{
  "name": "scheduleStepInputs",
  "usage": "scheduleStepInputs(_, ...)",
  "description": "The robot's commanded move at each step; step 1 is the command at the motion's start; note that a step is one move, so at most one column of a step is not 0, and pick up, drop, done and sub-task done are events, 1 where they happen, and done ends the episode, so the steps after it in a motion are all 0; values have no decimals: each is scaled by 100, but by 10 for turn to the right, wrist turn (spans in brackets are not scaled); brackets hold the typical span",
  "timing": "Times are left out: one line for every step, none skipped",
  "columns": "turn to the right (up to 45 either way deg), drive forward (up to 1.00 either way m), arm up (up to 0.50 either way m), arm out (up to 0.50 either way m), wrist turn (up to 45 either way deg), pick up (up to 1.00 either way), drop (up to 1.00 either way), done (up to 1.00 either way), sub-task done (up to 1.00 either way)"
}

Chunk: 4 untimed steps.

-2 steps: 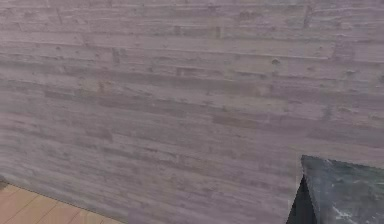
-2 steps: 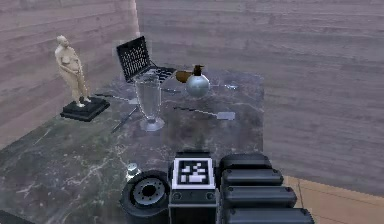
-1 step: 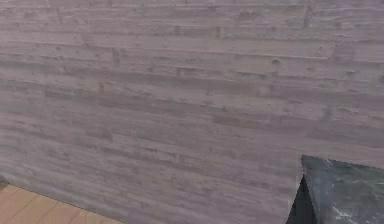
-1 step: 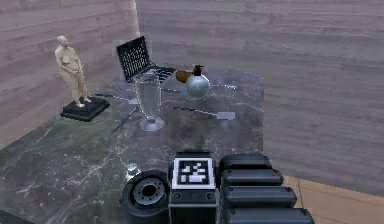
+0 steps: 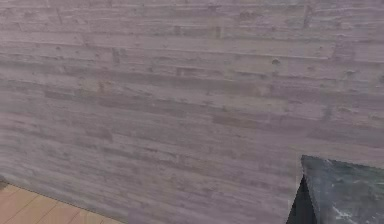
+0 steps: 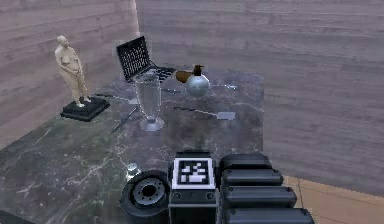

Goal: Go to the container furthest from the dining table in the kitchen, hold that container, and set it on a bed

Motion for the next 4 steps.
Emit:
scheduleStepInputs(450, 0, 0, 0, 0, 0, 0, 0, 0)
scheduleStepInputs(450, 0, 0, 0, 0, 0, 0, 0, 0)
scheduleStepInputs(-450, 0, 0, 0, 0, 0, 0, 0, 0)
scheduleStepInputs(-450, 0, 0, 0, 0, 0, 0, 0, 0)
